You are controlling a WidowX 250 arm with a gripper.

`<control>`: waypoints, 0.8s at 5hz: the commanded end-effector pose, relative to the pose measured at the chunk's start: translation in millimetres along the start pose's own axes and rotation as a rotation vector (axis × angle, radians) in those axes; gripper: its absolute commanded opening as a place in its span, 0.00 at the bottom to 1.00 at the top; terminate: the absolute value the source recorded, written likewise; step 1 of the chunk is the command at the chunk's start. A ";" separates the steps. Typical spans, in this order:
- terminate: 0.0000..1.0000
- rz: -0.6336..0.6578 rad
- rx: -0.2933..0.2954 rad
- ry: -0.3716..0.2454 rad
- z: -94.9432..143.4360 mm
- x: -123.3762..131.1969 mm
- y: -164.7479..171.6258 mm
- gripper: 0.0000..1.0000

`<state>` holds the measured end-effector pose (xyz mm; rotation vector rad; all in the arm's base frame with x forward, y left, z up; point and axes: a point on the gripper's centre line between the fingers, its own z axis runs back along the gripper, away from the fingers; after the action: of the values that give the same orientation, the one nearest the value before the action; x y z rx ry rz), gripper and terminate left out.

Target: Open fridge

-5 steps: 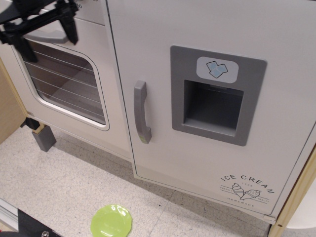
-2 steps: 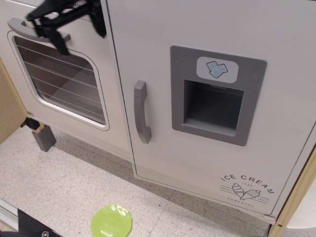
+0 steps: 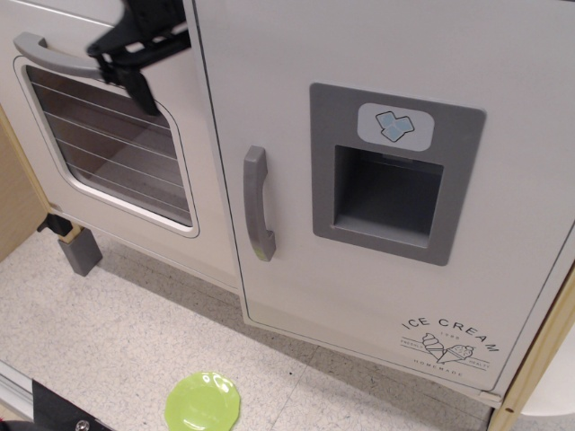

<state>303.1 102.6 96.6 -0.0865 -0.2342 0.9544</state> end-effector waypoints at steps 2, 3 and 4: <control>0.00 -0.361 0.051 0.015 20.1 -60.7 40.1 1.00; 0.00 -0.391 0.046 0.121 35.7 -86.1 44.0 1.00; 0.00 -0.508 0.045 0.110 43.9 -116.6 44.2 1.00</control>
<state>197.2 22.8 102.7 -0.0353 -0.0997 0.4383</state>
